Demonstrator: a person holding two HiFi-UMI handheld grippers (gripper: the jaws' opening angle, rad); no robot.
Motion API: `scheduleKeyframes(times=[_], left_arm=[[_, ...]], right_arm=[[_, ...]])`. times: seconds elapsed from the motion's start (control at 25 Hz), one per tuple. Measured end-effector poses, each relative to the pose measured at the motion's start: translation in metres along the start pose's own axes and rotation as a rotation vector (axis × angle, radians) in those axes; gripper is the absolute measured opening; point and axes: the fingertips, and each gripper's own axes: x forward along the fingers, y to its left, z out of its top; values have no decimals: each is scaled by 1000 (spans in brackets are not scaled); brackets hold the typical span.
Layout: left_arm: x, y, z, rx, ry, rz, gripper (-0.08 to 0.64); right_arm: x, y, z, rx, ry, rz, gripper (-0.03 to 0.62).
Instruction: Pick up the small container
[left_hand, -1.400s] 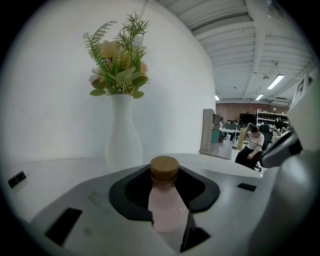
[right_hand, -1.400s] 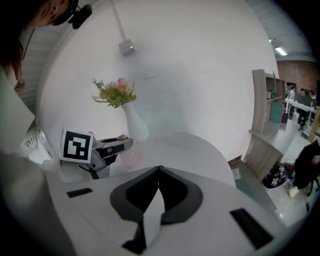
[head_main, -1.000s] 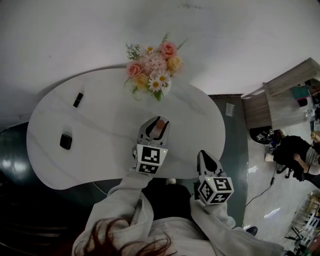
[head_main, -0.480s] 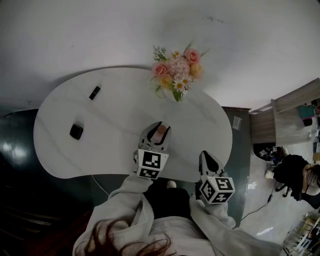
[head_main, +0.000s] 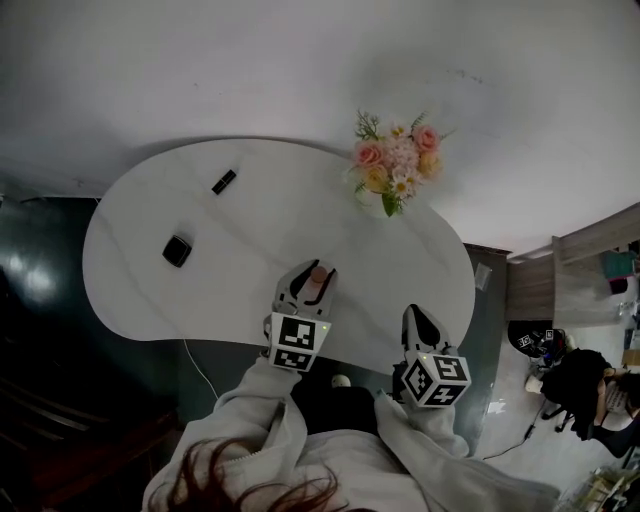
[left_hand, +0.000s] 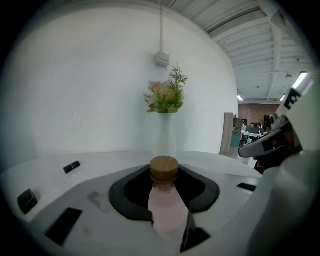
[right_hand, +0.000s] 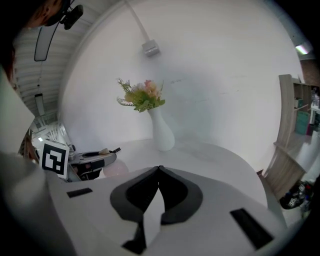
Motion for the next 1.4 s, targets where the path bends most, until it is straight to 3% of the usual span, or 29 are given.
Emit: scheduleKeyframes(times=[0.96,1.4], left_arm=[[-118,68,-8,-160,-31,234,130],[-134,75,-8,-187,-51,282,130]], right_arm=[[22,49,43,-119,-88,124,49],[24,61,53,-174,-102,146,49]])
